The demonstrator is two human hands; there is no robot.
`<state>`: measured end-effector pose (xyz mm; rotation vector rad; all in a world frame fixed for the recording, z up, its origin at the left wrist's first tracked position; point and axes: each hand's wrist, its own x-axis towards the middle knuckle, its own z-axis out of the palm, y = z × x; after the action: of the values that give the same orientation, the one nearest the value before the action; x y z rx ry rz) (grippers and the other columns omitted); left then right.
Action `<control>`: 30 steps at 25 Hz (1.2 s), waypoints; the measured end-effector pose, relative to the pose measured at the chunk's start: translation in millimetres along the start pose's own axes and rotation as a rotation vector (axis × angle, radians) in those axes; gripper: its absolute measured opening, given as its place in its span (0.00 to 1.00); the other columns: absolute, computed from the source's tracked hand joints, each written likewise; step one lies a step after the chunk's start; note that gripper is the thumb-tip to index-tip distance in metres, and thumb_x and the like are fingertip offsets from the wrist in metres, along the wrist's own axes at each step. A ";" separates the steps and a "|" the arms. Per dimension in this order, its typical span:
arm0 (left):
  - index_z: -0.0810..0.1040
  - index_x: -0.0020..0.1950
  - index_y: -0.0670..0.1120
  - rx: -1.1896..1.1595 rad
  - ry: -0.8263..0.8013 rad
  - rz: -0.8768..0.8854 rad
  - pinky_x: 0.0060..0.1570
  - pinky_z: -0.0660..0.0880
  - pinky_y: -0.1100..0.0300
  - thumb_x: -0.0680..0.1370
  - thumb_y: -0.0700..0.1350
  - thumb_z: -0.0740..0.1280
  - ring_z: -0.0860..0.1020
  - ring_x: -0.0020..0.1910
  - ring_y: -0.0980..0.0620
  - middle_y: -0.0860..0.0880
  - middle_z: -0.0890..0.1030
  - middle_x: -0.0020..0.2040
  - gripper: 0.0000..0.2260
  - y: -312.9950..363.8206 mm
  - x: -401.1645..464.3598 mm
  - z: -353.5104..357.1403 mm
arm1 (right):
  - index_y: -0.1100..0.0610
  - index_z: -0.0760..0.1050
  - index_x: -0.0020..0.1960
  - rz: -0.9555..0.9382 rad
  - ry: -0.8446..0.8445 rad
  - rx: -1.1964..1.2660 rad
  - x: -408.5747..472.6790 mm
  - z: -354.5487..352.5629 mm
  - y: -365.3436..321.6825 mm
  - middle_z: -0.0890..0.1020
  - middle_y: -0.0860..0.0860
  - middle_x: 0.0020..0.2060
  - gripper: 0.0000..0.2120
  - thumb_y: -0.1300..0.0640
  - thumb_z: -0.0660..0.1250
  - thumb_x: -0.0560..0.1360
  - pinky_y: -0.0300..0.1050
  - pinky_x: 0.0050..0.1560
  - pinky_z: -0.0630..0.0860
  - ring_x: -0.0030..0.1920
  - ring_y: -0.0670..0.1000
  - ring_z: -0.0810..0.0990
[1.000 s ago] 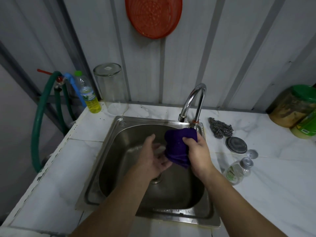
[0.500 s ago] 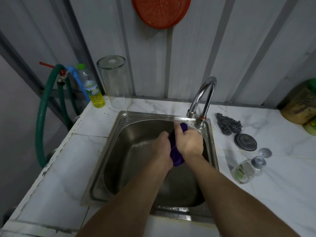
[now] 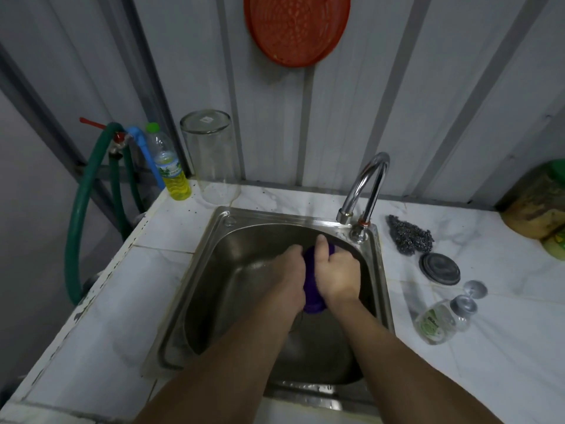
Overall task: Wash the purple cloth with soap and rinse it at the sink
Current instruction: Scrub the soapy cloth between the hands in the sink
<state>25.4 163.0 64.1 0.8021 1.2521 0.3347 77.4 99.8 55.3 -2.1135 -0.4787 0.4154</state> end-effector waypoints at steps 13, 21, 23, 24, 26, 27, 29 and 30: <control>0.79 0.41 0.42 -0.135 -0.096 0.019 0.48 0.77 0.53 0.75 0.53 0.66 0.80 0.41 0.43 0.42 0.82 0.42 0.14 13.9 2.2 -5.7 | 0.56 0.77 0.31 -0.089 0.002 0.150 -29.9 9.2 -10.1 0.81 0.51 0.26 0.26 0.39 0.60 0.78 0.45 0.35 0.77 0.31 0.51 0.81; 0.77 0.41 0.42 -0.063 -0.102 0.064 0.45 0.77 0.53 0.78 0.51 0.63 0.79 0.39 0.45 0.40 0.80 0.40 0.13 24.4 -4.2 -0.2 | 0.56 0.80 0.34 -0.097 -0.002 0.190 -37.9 2.8 -15.1 0.83 0.54 0.29 0.30 0.32 0.56 0.72 0.51 0.39 0.82 0.34 0.55 0.84; 0.78 0.39 0.42 -0.069 -0.127 0.024 0.40 0.76 0.54 0.80 0.49 0.63 0.79 0.38 0.44 0.41 0.79 0.37 0.14 11.9 -13.0 -0.2 | 0.57 0.80 0.34 -0.006 0.045 0.113 -13.3 -0.9 -12.4 0.84 0.56 0.32 0.31 0.32 0.54 0.72 0.54 0.43 0.82 0.36 0.58 0.84; 0.81 0.42 0.41 -0.063 -0.157 -0.005 0.43 0.78 0.52 0.80 0.50 0.64 0.81 0.40 0.42 0.40 0.82 0.39 0.14 10.2 -20.9 2.8 | 0.57 0.80 0.35 0.038 0.039 0.063 2.6 -9.3 -16.4 0.84 0.57 0.34 0.29 0.35 0.55 0.75 0.54 0.45 0.82 0.36 0.57 0.82; 0.82 0.49 0.42 -0.068 -0.170 -0.080 0.50 0.81 0.47 0.81 0.56 0.63 0.83 0.47 0.40 0.37 0.85 0.48 0.18 2.1 -32.2 -1.8 | 0.59 0.80 0.40 0.094 0.013 -0.011 14.6 -20.7 -7.2 0.84 0.58 0.40 0.27 0.39 0.56 0.80 0.49 0.47 0.80 0.38 0.55 0.81; 0.80 0.50 0.43 -0.122 -0.167 -0.094 0.54 0.80 0.44 0.81 0.59 0.61 0.83 0.49 0.39 0.37 0.85 0.51 0.21 3.3 -30.7 -3.6 | 0.61 0.81 0.44 0.097 0.012 -0.021 18.8 -22.3 -2.3 0.84 0.57 0.42 0.28 0.38 0.55 0.80 0.48 0.49 0.79 0.40 0.56 0.81; 0.79 0.55 0.45 -0.211 -0.153 -0.073 0.55 0.79 0.43 0.81 0.65 0.57 0.82 0.51 0.39 0.39 0.84 0.53 0.25 1.4 -25.1 -20.8 | 0.61 0.81 0.45 0.174 0.013 0.111 14.5 -25.3 5.8 0.84 0.57 0.42 0.31 0.35 0.55 0.79 0.49 0.50 0.78 0.43 0.57 0.82; 0.80 0.58 0.46 -0.194 -0.130 -0.006 0.53 0.79 0.45 0.79 0.68 0.57 0.82 0.52 0.40 0.41 0.84 0.54 0.28 -1.8 -14.1 -25.1 | 0.60 0.80 0.41 0.183 0.016 0.209 13.2 -27.1 3.2 0.83 0.56 0.39 0.31 0.34 0.56 0.79 0.50 0.48 0.78 0.41 0.57 0.83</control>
<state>-2.6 161.7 70.5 0.6431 1.0822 0.3865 102.0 85.4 65.7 -1.9617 -0.2215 0.5289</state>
